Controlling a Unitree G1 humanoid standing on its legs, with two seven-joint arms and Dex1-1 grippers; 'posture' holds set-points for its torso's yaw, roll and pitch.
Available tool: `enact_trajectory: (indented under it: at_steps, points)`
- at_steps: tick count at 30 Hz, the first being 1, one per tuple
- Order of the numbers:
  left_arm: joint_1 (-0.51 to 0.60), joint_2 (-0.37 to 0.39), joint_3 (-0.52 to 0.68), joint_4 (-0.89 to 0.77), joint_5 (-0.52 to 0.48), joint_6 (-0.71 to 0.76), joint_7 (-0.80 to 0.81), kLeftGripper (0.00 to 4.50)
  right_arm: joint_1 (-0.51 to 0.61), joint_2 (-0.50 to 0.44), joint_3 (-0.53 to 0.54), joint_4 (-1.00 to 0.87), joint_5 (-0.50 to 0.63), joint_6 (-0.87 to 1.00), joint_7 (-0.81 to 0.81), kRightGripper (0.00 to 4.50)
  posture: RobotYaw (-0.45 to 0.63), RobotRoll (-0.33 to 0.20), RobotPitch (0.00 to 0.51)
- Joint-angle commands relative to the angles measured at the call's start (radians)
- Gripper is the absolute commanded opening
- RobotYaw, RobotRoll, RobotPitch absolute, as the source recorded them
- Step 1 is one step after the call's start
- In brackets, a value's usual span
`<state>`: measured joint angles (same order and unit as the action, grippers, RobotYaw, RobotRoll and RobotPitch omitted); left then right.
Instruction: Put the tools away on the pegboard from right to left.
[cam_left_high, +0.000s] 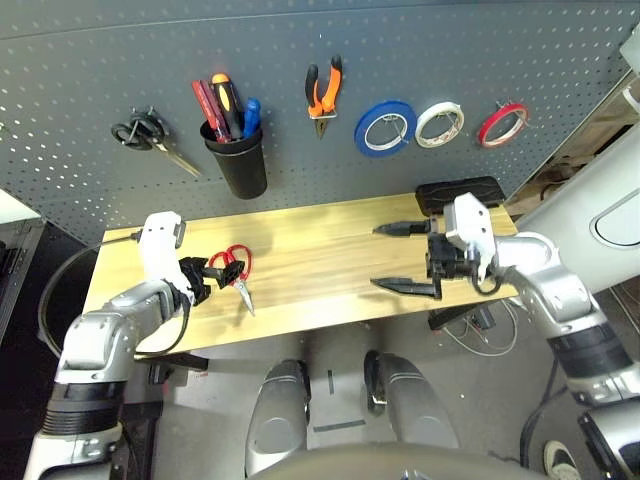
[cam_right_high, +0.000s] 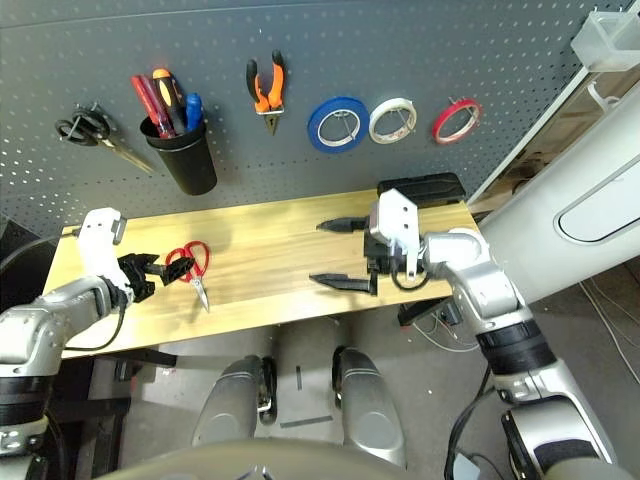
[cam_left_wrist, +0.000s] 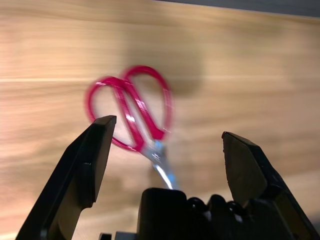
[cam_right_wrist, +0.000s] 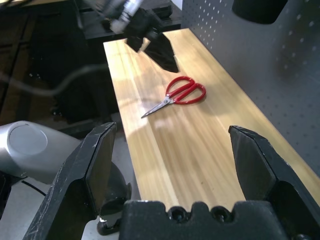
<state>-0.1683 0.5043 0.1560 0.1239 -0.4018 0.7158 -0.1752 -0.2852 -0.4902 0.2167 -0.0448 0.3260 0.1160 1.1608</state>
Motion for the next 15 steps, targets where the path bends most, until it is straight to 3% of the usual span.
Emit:
enact_trajectory:
  at_steps: [1,8,15]
  points:
    - [-0.019,-0.029,0.014,0.115,0.092,-0.107,0.058,4.46,0.022,-0.002,0.009,-0.052,-0.005,0.011,-0.018,4.50,-0.10,0.000,0.268]
    - [-0.091,-0.072,0.059,0.336,0.186,-0.290,0.147,4.46,0.053,-0.020,0.003,-0.124,0.019,0.058,-0.042,4.50,-0.13,0.000,0.315]
    - [-0.143,-0.087,0.069,0.489,0.199,-0.348,0.123,4.46,0.089,-0.062,-0.018,-0.189,0.051,0.105,-0.047,4.50,-0.16,0.000,0.340]
